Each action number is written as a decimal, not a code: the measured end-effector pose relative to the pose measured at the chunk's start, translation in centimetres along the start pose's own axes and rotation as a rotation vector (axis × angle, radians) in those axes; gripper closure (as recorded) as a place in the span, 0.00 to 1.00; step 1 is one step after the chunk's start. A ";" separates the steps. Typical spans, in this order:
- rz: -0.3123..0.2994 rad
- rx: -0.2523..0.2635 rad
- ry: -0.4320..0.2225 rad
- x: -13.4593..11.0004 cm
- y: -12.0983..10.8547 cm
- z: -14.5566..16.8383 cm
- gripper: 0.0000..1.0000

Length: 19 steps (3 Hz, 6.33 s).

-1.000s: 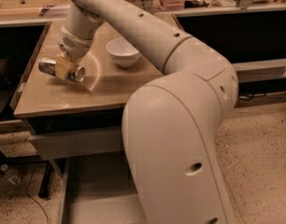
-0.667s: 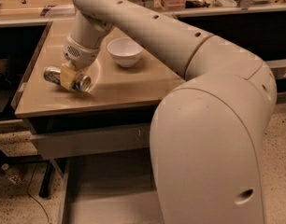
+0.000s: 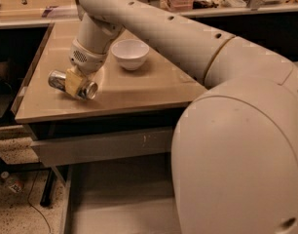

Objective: Place redbull can into middle drawer

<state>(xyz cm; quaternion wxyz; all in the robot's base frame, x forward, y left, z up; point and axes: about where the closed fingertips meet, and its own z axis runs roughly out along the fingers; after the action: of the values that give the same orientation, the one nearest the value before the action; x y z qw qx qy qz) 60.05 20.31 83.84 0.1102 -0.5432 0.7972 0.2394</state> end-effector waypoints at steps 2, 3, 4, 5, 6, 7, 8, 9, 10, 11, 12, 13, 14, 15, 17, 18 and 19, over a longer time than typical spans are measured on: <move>0.202 0.072 -0.064 6.3 7.0 -3.9 1.00; 0.328 0.109 -0.075 11.4 10.8 -5.0 1.00; 0.348 0.116 -0.031 13.9 11.1 -4.0 1.00; 0.347 0.115 -0.031 13.8 11.2 -4.0 1.00; 0.401 0.100 -0.039 15.3 12.4 -3.6 1.00; 0.524 0.085 -0.059 18.2 14.4 -2.1 1.00; 0.660 0.057 -0.057 22.6 15.2 0.9 1.00; 0.746 0.043 -0.055 26.7 13.2 3.8 1.00; 0.814 0.003 -0.038 29.5 10.6 7.7 1.00; 0.814 0.003 -0.038 29.5 10.6 7.7 1.00; 0.862 -0.013 -0.052 30.7 9.1 10.6 1.00; 0.919 -0.030 -0.096 31.8 6.0 14.0 1.00; 0.999 -0.074 -0.125 33.6 4.5 17.8 1.00; 0.999 -0.074 -0.125 33.6 4.5 17.8 1.00; 1.044 -0.169 -0.193 35.0 1.4 23.9 1.00; 1.078 -0.212 -0.218 35.6 -0.2 27.5 1.00; 1.078 -0.212 -0.218 35.6 -0.2 27.5 1.00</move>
Offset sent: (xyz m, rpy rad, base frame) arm -0.1714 -0.1062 -0.0012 -0.0641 0.1024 -0.3822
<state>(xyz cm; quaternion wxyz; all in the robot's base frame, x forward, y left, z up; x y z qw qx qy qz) 44.21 5.02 44.59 -0.0011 -0.0390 0.9177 0.3954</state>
